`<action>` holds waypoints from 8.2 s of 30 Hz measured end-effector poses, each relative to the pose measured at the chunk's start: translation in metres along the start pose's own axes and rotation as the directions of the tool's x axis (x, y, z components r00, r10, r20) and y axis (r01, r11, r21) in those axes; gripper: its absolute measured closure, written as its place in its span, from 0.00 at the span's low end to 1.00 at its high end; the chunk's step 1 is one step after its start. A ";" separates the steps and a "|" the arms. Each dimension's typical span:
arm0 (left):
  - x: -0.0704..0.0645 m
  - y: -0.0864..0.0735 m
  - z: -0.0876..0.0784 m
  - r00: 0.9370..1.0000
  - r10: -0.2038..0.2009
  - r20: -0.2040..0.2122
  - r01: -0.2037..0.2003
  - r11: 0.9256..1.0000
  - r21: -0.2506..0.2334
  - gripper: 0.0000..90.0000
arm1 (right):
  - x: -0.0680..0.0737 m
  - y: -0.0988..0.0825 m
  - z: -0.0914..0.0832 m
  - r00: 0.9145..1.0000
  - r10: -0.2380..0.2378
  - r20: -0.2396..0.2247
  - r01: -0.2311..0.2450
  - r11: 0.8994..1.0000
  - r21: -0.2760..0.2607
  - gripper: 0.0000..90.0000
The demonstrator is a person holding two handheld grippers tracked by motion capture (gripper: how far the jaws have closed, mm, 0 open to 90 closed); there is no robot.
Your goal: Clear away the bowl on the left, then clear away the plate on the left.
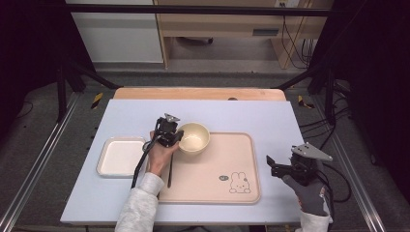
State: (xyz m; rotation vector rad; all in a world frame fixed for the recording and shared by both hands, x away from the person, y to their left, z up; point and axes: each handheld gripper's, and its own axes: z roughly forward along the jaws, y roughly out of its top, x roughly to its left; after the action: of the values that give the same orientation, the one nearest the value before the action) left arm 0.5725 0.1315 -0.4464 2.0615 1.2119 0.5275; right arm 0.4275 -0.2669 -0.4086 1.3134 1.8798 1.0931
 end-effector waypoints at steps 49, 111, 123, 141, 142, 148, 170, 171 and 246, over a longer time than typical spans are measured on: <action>0.004 -0.026 -0.115 0.998 0.057 0.000 -0.054 0.963 -0.265 0.47 | -0.002 0.000 -0.002 1.000 0.002 0.008 -0.002 1.000 -0.005 0.04; 0.127 -0.120 -0.150 0.973 -0.148 -0.176 0.113 0.975 -0.193 0.21 | 0.000 -0.003 0.004 1.000 -0.009 0.018 0.009 1.000 0.016 0.03; 0.151 -0.132 -0.137 0.954 -0.174 -0.246 0.153 0.983 -0.101 0.31 | 0.001 -0.004 0.004 1.000 -0.013 0.014 0.012 1.000 0.017 0.03; 0.168 -0.145 -0.126 0.939 -0.216 -0.267 0.212 0.976 -0.044 0.65 | 0.002 -0.004 0.005 1.000 -0.022 0.020 0.021 1.000 0.019 0.03; 0.168 -0.146 -0.124 0.941 -0.215 -0.263 0.213 0.976 -0.037 0.68 | 0.002 -0.003 0.004 1.000 -0.022 0.019 0.021 1.000 0.019 0.03; 0.170 -0.149 -0.121 0.943 -0.224 -0.245 0.228 0.974 -0.013 0.75 | 0.002 -0.003 0.004 1.000 -0.021 0.019 0.020 1.000 0.017 0.03; 0.176 -0.149 -0.120 0.940 -0.275 -0.199 0.279 0.960 -0.013 0.90 | 0.003 -0.003 0.004 1.000 -0.023 0.018 0.023 1.000 0.017 0.03; 0.176 -0.149 -0.120 0.940 -0.278 -0.198 0.282 0.959 -0.011 0.90 | 0.003 -0.003 0.004 1.000 -0.020 0.018 0.020 1.000 0.017 0.03; 0.150 -0.120 -0.181 0.929 -0.304 -0.212 0.244 0.932 -0.269 0.99 | 0.004 -0.004 0.006 0.999 -0.029 0.015 0.029 0.999 0.027 0.03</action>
State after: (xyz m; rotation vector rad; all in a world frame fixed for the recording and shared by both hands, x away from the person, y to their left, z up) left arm 0.4579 0.3660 -0.4089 1.6224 1.4790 0.7741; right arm 0.4294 -0.2620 -0.4150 1.3018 1.9022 1.0434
